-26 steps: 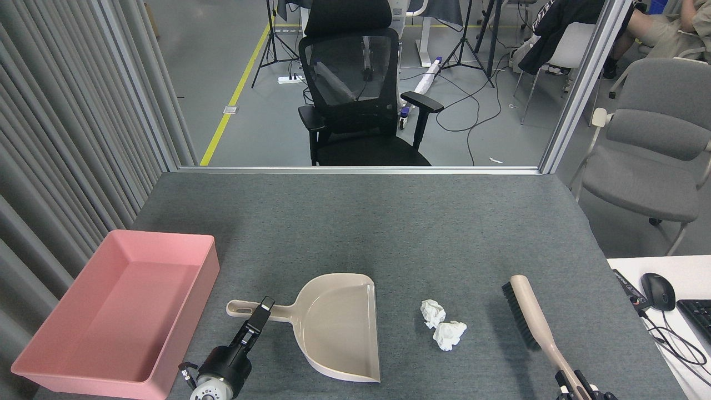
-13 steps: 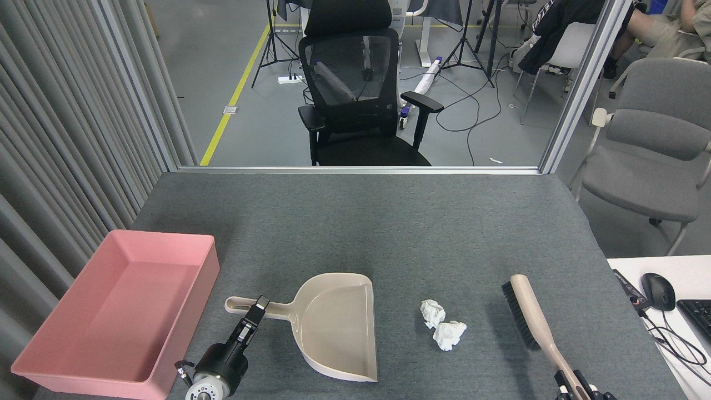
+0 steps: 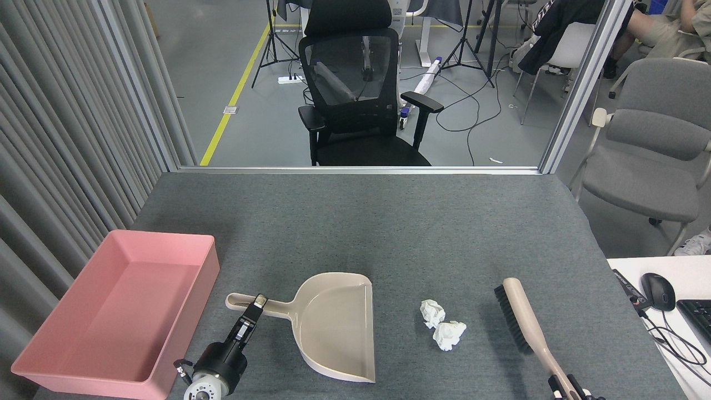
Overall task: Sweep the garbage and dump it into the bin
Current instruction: 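Hold the dustpan with the left gripper and lift the brush with the right, then sweep the paper balls with the brush toward the dustpan mouth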
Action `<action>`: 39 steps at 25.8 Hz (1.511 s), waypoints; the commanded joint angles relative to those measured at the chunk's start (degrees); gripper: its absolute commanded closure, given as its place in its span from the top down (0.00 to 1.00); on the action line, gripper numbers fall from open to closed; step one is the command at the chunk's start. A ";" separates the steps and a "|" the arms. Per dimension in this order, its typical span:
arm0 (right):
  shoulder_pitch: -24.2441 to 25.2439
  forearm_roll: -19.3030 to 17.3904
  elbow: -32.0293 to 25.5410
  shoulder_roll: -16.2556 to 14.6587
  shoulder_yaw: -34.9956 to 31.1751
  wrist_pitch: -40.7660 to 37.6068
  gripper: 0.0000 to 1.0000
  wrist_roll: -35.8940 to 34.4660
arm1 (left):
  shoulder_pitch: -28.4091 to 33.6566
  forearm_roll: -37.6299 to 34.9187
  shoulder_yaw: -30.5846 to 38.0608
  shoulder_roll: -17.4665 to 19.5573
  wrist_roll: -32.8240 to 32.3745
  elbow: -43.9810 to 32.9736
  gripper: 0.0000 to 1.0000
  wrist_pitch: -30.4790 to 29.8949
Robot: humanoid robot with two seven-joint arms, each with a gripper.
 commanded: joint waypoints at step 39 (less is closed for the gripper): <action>-4.56 0.44 1.23 17.59 19.74 8.56 0.05 -0.04 | 0.62 0.41 0.61 0.05 -0.32 -0.45 0.23 -1.51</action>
